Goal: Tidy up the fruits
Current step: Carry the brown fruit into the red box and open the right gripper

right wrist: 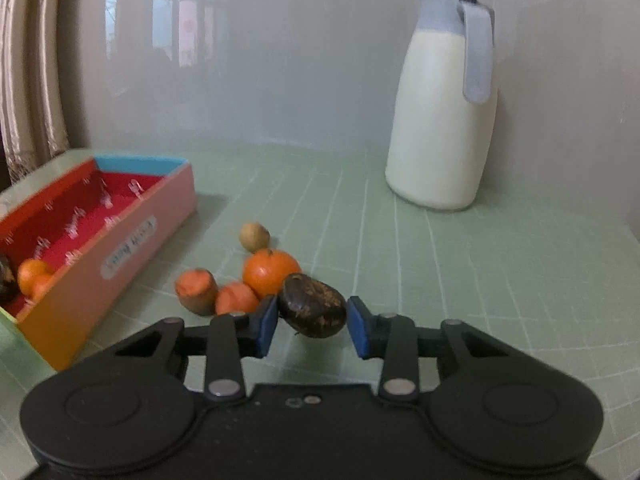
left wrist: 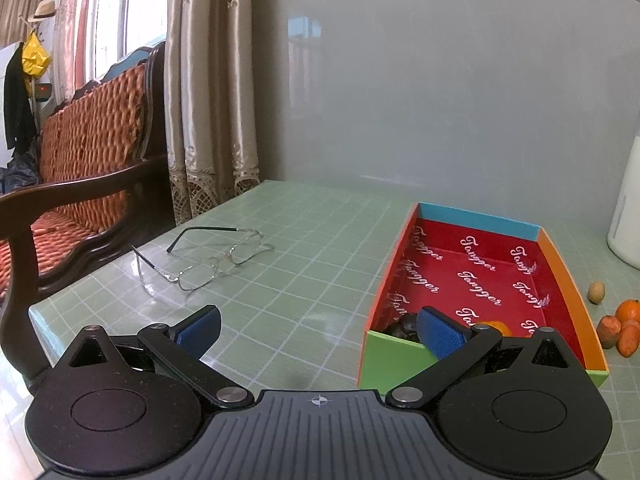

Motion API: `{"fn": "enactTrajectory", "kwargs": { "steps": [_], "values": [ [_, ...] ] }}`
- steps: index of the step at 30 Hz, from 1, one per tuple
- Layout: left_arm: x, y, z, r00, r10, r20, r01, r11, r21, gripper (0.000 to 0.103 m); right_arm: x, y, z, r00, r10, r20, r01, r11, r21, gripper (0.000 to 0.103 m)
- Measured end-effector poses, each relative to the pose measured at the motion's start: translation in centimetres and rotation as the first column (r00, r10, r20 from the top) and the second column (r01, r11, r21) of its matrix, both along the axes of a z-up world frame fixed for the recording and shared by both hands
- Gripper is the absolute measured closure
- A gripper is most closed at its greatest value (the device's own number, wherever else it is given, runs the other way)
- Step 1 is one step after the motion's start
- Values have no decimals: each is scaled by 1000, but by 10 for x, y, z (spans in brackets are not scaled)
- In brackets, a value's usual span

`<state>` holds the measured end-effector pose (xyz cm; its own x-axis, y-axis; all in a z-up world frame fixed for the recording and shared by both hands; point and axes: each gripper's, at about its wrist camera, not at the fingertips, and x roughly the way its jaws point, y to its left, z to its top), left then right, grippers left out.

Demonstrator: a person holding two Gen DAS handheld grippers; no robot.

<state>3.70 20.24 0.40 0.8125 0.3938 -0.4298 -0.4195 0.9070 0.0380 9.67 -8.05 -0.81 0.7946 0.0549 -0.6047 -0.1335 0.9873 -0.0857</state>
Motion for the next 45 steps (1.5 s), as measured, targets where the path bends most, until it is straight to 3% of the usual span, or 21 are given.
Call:
{"fn": "enactTrajectory", "kwargs": {
  "steps": [5,7,9,12,14,18,19,22,23,26,29,38,40,45],
  "values": [
    [-2,3,1,1000,12,7,-12,1000,9,0,-10,16,12,998,46,44,-47,999,10,68],
    [-4,7,0,1000,21,8,-21,1000,4,0,-13,23,16,995,71,64,-72,997,15,71],
    [-5,11,0,1000,29,7,-29,1000,-1,0,-16,31,21,991,95,92,-98,995,23,81],
    [-7,16,-1,999,37,3,-37,999,0,0,-18,42,27,986,122,117,-126,992,26,83],
    [-7,20,-2,999,44,-6,-44,999,0,0,-16,47,25,985,120,125,-118,993,-23,84],
    [-8,28,-2,998,55,-1,-55,998,-10,0,-10,30,24,991,102,82,-105,994,35,74],
    [-8,29,-2,998,56,-1,-56,998,-14,0,-10,26,24,992,106,72,-109,993,40,65],
    [-10,29,-2,998,59,7,-59,998,-15,0,-18,19,21,991,121,48,-123,991,43,27],
    [-10,29,-2,998,59,9,-59,998,-16,0,-21,19,20,990,133,45,-135,990,30,24],
    [-9,29,-1,998,60,9,-60,998,-23,0,-22,26,11,983,183,-18,-183,983,18,31],
    [-8,26,-2,999,51,2,-51,999,-17,0,-23,36,1,974,208,-90,-209,978,-6,47],
    [-6,19,0,999,40,5,-40,999,-15,0,-27,33,-18,965,179,-192,-185,983,-13,56],
    [-6,18,-1,999,39,2,-39,999,-16,0,-27,30,-18,964,180,-196,-183,983,6,62],
    [-4,19,-2,999,41,-10,-41,999,-15,0,-28,33,-18,964,181,-194,-186,983,-5,63]
  ]
}}
